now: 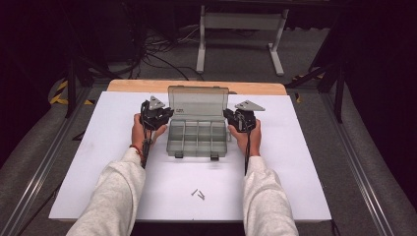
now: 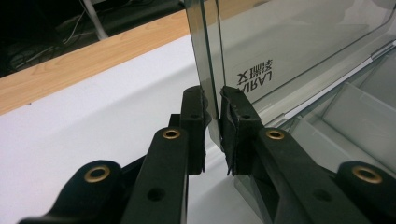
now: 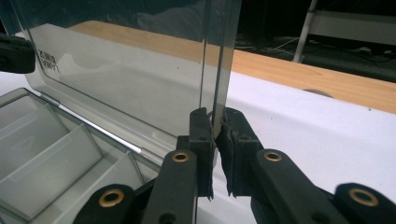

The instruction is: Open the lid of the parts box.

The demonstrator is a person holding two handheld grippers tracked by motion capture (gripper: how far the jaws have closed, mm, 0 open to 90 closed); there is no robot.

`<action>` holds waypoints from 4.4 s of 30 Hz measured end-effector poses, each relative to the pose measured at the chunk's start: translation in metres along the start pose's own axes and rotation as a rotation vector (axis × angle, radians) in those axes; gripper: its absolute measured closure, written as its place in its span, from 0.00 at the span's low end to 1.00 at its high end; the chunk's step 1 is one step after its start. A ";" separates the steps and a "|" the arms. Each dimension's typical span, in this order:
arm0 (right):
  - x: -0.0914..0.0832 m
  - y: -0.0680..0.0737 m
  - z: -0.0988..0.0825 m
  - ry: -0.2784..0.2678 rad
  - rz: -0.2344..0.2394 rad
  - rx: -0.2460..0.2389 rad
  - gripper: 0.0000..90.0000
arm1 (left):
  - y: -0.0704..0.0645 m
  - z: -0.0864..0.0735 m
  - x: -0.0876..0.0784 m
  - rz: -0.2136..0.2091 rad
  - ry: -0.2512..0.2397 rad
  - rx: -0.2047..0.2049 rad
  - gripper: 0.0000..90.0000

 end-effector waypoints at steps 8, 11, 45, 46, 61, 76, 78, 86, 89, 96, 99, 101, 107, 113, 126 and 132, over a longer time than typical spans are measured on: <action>0.004 0.000 -0.003 0.017 0.002 0.016 0.92 | 0.000 -0.003 0.005 0.005 0.016 -0.008 0.88; 0.005 0.000 -0.004 0.018 0.005 0.020 0.92 | 0.000 -0.003 0.006 0.002 0.023 -0.006 0.88; 0.012 -0.001 -0.010 0.055 0.004 0.038 0.89 | -0.003 -0.005 0.011 0.040 0.043 -0.020 0.84; 0.012 -0.001 -0.010 0.054 0.005 0.040 0.88 | -0.003 -0.005 0.011 0.040 0.046 -0.019 0.83; 0.012 -0.001 -0.012 0.063 -0.010 0.043 0.87 | -0.003 -0.007 0.011 0.047 0.053 -0.018 0.83; -0.008 -0.001 -0.015 0.091 -0.040 -0.041 0.80 | 0.000 -0.004 -0.022 0.033 0.007 0.078 0.74; -0.014 0.001 -0.015 0.086 -0.040 -0.063 0.80 | -0.002 -0.005 -0.027 0.029 0.000 0.118 0.74; -0.035 0.011 -0.016 0.060 -0.004 -0.136 0.81 | -0.006 -0.012 -0.047 0.011 -0.035 0.184 0.74; -0.043 0.015 -0.018 0.053 0.002 -0.171 0.81 | -0.008 -0.015 -0.054 0.008 -0.045 0.213 0.73; -0.057 0.021 -0.023 0.035 0.011 -0.215 0.79 | -0.017 -0.025 -0.070 0.002 -0.071 0.288 0.69; -0.061 0.023 -0.022 0.028 0.015 -0.228 0.79 | -0.020 -0.028 -0.075 -0.003 -0.081 0.302 0.68; -0.063 0.024 -0.022 0.021 0.024 -0.229 0.79 | -0.021 -0.031 -0.078 -0.011 -0.092 0.298 0.67; -0.075 0.031 -0.024 0.000 0.041 -0.254 0.76 | -0.026 -0.038 -0.088 -0.010 -0.103 0.333 0.63; -0.083 0.038 -0.027 -0.012 0.046 -0.278 0.68 | -0.029 -0.043 -0.102 0.003 -0.130 0.360 0.57; -0.105 0.053 -0.041 -0.032 0.086 -0.299 0.48 | -0.036 -0.065 -0.115 0.034 -0.143 0.381 0.36; -0.114 0.056 -0.048 -0.027 0.066 -0.327 0.39 | -0.037 -0.075 -0.118 0.002 -0.151 0.367 0.27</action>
Point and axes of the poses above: each handheld gripper's, and its own axes: x roughly forward along the jaws, z roughly out of its top, y roughly to its left, the point moved 3 cm from there along x, roughly forward along the jaws, and after that the axes turned 14 degrees about y, right-handed, at the moved point
